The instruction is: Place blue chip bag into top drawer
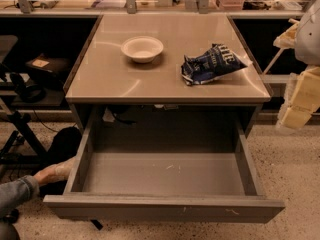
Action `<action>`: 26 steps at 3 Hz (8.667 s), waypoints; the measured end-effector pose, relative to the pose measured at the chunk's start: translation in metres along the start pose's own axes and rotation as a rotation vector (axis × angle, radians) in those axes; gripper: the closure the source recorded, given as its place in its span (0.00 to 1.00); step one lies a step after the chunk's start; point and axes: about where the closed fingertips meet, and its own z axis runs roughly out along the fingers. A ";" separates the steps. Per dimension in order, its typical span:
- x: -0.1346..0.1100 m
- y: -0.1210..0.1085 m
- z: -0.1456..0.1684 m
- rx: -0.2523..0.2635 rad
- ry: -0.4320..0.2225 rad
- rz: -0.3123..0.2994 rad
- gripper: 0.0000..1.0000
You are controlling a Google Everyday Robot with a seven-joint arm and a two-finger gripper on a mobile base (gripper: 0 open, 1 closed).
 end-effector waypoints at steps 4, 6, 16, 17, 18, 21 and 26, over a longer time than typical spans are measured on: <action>-0.027 -0.056 0.014 0.011 -0.027 -0.033 0.00; -0.027 -0.139 0.026 0.037 -0.048 -0.076 0.00; -0.046 -0.257 0.173 -0.027 -0.501 0.019 0.00; -0.049 -0.258 0.175 -0.024 -0.504 0.019 0.00; -0.045 -0.261 0.196 -0.034 -0.382 0.018 0.00; -0.055 -0.264 0.209 -0.038 -0.329 0.002 0.19; -0.013 -0.234 0.144 -0.061 -0.260 0.076 1.00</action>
Offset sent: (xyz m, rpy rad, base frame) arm 0.1153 0.0159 -0.0036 0.0388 0.0512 0.0743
